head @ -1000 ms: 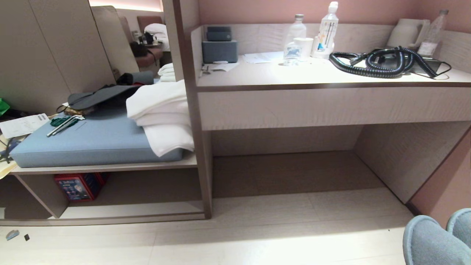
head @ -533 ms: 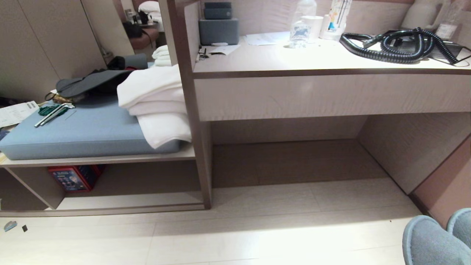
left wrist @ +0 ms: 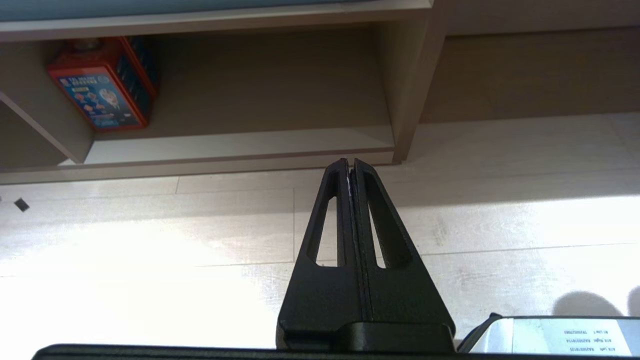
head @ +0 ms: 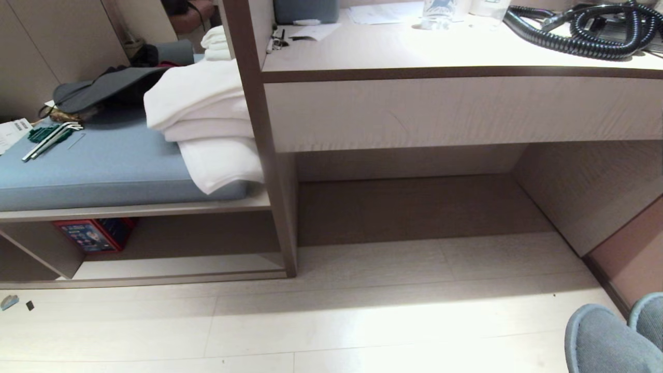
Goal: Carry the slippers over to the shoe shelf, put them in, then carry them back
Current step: Place the slippers on the floor
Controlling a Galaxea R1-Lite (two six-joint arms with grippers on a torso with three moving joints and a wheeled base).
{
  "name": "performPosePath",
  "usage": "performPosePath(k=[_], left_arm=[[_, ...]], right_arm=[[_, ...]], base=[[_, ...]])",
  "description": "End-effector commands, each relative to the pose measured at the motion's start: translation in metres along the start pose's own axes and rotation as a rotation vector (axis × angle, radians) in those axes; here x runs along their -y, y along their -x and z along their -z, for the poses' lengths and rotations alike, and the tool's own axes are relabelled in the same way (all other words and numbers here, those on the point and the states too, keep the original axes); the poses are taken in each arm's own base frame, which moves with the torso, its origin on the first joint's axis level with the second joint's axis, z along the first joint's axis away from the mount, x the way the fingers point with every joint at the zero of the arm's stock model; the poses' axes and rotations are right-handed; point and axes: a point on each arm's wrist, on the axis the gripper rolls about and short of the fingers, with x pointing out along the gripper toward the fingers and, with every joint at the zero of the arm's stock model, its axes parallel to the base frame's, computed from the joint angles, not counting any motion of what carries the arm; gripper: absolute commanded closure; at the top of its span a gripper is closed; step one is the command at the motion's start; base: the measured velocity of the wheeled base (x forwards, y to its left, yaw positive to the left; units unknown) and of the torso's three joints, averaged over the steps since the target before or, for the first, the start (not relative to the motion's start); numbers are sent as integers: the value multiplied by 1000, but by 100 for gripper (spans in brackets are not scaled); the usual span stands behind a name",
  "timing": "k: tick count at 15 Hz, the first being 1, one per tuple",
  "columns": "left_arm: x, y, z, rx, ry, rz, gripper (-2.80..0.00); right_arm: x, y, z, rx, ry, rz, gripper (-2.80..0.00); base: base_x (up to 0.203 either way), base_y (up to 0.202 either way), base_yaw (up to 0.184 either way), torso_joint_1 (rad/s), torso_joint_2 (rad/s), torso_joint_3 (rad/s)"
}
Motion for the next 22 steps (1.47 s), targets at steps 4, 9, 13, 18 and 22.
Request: performPosePath(k=[4, 9, 13, 18, 22], left_arm=[[0, 0, 0, 1, 0, 0, 0], [0, 0, 0, 1, 0, 0, 0], [0, 0, 0, 1, 0, 0, 0], [0, 0, 0, 1, 0, 0, 0], [0, 0, 0, 1, 0, 0, 0]], right_arm=[[0, 0, 0, -2, 3, -1, 0], [0, 0, 0, -2, 3, -1, 0], [0, 0, 0, -2, 3, -1, 0], [0, 0, 0, -2, 2, -1, 0], [0, 0, 0, -2, -6, -2, 0]], base=[[0, 0, 0, 4, 4, -195], [0, 0, 0, 4, 4, -199], [0, 0, 0, 4, 5, -200], [0, 0, 0, 5, 2, -202], [0, 0, 0, 3, 2, -196]])
